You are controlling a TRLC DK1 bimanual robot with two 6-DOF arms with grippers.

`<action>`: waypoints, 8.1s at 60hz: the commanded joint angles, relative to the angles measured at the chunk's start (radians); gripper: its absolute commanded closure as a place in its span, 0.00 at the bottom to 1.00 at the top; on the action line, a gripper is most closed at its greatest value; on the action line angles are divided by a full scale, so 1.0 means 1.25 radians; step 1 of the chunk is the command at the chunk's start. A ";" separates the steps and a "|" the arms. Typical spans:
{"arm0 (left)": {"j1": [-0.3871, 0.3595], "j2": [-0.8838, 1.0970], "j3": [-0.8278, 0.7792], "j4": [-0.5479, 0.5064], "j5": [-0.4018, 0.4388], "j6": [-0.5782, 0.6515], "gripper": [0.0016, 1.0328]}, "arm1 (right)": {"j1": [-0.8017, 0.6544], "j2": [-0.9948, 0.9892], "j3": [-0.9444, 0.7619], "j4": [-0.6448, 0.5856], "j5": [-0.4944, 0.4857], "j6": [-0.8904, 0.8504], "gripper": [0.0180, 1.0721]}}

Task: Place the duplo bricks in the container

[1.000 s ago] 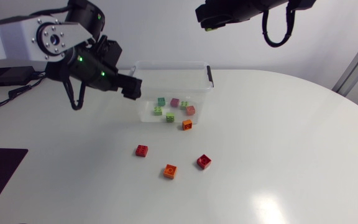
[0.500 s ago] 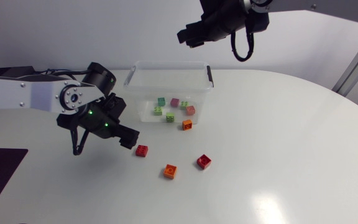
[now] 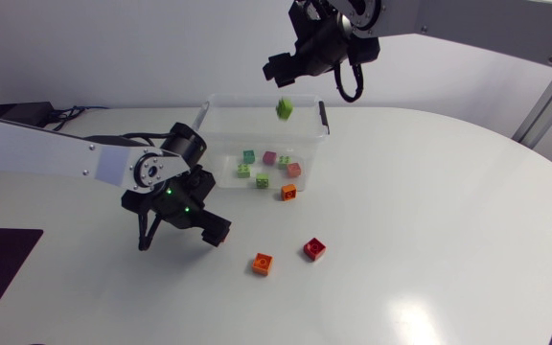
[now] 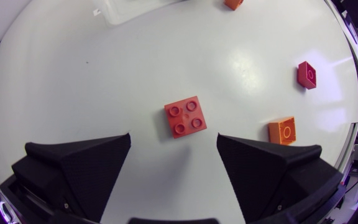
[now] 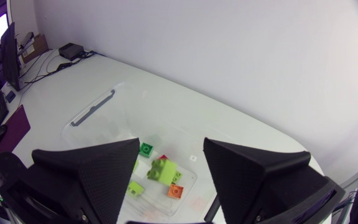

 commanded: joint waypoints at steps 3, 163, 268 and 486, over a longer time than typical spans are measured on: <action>-0.015 0.028 -0.003 0.026 0.002 -0.038 0.16 | 0.002 -0.046 -0.028 -0.015 0.006 0.019 0.09; -0.015 -0.095 0.448 -0.002 -0.121 -0.085 0.77 | 0.120 -0.103 -0.709 0.026 -0.016 -0.064 0.50; 0.020 -0.250 0.091 -0.030 0.163 0.417 0.07 | 0.003 -0.243 -0.237 -0.061 -0.024 0.027 0.75; 0.052 -0.136 0.357 -0.186 0.275 0.524 0.91 | 0.068 0.085 -0.500 0.288 0.095 0.147 0.11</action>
